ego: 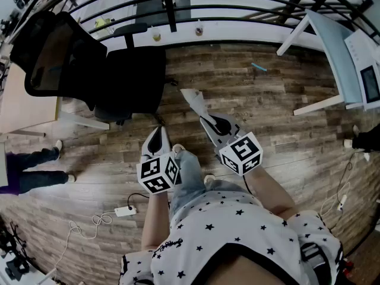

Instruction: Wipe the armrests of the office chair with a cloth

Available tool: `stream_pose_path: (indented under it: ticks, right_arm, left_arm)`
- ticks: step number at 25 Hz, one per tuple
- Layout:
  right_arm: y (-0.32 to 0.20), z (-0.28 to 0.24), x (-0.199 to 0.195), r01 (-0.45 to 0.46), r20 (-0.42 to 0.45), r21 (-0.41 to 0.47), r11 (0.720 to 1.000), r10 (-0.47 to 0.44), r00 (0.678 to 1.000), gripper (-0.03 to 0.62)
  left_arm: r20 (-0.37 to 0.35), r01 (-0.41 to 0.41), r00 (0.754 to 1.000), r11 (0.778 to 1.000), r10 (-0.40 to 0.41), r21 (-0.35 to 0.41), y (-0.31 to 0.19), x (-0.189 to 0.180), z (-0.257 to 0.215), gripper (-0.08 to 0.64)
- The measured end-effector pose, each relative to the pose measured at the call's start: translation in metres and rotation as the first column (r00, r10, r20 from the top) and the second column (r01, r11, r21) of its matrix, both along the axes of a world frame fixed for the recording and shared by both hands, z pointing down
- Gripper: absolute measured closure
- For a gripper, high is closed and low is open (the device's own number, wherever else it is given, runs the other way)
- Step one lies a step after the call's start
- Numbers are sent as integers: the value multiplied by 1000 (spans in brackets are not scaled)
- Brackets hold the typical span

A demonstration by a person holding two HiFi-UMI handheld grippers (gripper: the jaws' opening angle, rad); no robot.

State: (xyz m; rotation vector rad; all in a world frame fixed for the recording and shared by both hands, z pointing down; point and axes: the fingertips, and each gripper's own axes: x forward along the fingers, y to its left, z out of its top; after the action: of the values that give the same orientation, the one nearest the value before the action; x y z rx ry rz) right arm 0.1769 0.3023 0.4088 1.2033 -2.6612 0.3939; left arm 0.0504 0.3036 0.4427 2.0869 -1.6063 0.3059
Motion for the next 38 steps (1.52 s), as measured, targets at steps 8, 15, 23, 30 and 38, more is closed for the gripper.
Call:
stream_pose_path:
  ticks: [8, 15, 23, 30, 38]
  right_arm:
    - [129, -7, -4, 100, 19, 8, 995, -100, 995, 561]
    - [164, -13, -17, 140, 31, 26, 990, -141, 990, 561]
    - [172, -14, -33, 175, 39, 16, 985, -175, 984, 560]
    - [161, -20, -50, 194, 35, 18, 981, -194, 980, 560]
    - [116, -5, -82, 209, 22, -17, 978, -209, 978, 560]
  left_arm:
    - [48, 31, 998, 999, -31, -6, 131, 21, -5, 558]
    - [59, 71, 996, 997, -73, 30, 165, 4, -16, 558]
    - [35, 131, 991, 991, -131, 18, 179, -23, -14, 558]
    - [15, 187, 982, 982, -187, -15, 172, -46, -4, 558]
    - [10, 186, 983, 982, -186, -25, 125, -73, 2, 558]
